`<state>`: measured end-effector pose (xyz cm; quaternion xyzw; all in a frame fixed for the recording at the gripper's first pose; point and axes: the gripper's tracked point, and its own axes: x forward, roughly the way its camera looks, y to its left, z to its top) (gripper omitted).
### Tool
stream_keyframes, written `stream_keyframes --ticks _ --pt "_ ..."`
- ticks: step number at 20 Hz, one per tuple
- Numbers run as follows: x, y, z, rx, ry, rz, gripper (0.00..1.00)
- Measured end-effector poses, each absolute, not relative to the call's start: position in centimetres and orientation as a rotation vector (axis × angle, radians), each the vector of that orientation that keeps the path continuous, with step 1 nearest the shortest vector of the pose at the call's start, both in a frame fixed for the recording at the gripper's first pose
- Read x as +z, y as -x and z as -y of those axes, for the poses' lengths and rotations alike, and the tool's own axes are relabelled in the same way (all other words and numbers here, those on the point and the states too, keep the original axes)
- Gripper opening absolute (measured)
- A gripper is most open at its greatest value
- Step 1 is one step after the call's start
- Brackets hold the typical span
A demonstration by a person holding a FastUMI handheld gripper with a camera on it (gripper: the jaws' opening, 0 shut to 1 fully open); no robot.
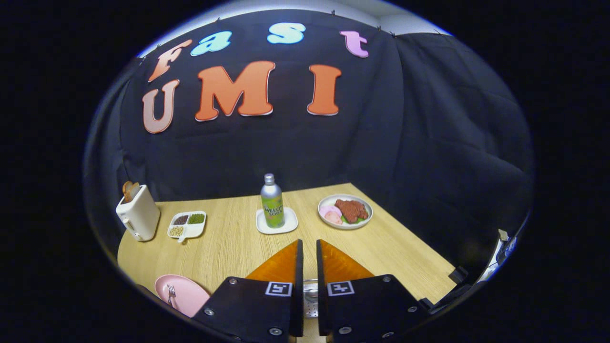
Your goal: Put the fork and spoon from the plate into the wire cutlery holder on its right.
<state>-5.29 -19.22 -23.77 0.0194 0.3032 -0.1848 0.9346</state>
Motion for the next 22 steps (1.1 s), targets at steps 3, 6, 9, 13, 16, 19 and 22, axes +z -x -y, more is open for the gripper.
stream_keyframes --ticks 3,6,9,13,16,19,22 --pt "-22.9 4.9 16.0 -0.346 -0.057 -0.576 0.21" --pt "-21.6 4.3 12.7 -0.276 -0.043 -0.520 0.48" --pt "-20.5 3.8 8.6 -0.188 -0.045 -0.470 0.77" --pt "-21.9 4.1 3.0 -0.093 -0.067 -0.497 0.88" --pt "-23.1 4.9 -0.8 -0.037 -0.066 -0.527 0.90" --pt "-24.7 6.2 -4.6 0.003 -0.051 -0.553 0.90" --pt "-27.5 7.7 -8.7 0.044 -0.059 -0.619 0.90"
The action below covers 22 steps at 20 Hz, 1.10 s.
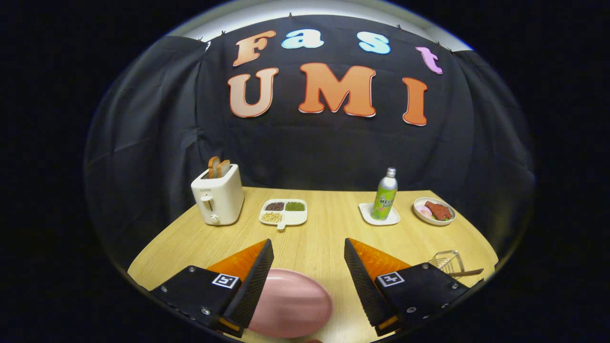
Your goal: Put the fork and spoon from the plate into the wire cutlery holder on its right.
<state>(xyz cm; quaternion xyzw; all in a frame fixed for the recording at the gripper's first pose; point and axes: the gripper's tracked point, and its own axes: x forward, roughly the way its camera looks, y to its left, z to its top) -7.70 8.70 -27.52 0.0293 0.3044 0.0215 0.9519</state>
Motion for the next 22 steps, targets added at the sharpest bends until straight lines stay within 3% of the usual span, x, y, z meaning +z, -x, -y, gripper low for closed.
stream_keyframes --ticks 4,10,13,19,22 --pt "-33.2 10.8 -13.9 0.122 -0.094 -0.807 0.90" --pt "-37.2 13.6 -16.5 0.176 -0.005 -0.922 0.90" --pt "-38.8 15.3 -17.0 0.198 0.019 -1.000 0.83" --pt "-40.5 17.7 -17.5 0.253 0.058 -1.115 0.58" --pt "-40.9 18.4 -17.7 0.285 0.070 -1.156 0.33"
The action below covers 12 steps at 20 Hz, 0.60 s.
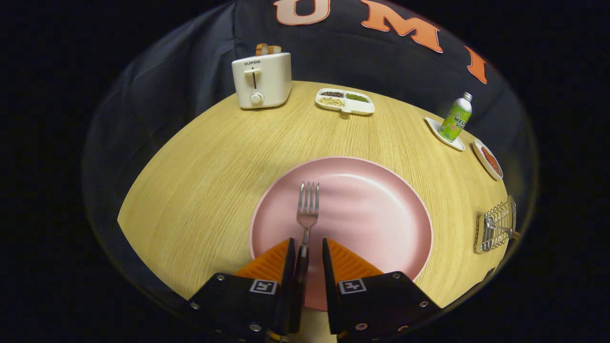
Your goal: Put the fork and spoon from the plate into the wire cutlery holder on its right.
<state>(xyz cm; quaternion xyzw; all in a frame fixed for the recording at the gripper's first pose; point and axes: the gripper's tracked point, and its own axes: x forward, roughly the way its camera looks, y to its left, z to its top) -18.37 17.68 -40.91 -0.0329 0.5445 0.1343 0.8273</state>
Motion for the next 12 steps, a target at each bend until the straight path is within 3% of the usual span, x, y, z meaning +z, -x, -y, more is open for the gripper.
stream_keyframes --ticks 2,4,12 --pt "-41.0 18.4 -17.8 0.281 0.064 -1.170 0.18" --pt "-41.1 18.7 -17.7 0.278 0.054 -1.194 0.10" --pt "-39.0 17.0 -15.9 0.213 -0.047 -1.174 0.04"
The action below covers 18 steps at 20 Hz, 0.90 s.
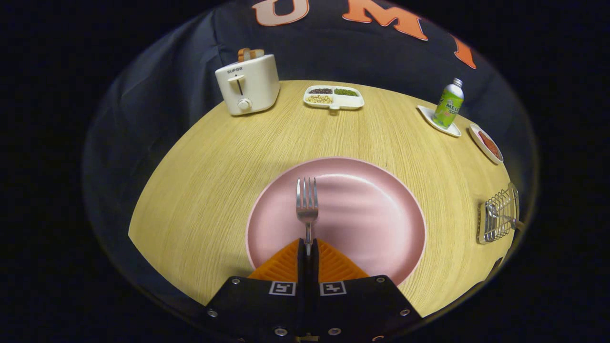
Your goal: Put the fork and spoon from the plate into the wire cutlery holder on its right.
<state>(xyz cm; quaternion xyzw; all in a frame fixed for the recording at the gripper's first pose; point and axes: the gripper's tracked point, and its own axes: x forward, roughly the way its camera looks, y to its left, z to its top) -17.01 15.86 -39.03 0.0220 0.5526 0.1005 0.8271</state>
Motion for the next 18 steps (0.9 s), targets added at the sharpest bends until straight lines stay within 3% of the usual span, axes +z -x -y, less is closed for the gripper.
stream_keyframes --ticks 11,18 --pt "-30.1 11.3 -2.8 -0.015 -0.075 -0.965 0.04" --pt "-28.0 11.8 8.1 -0.175 -0.034 -0.961 0.04"
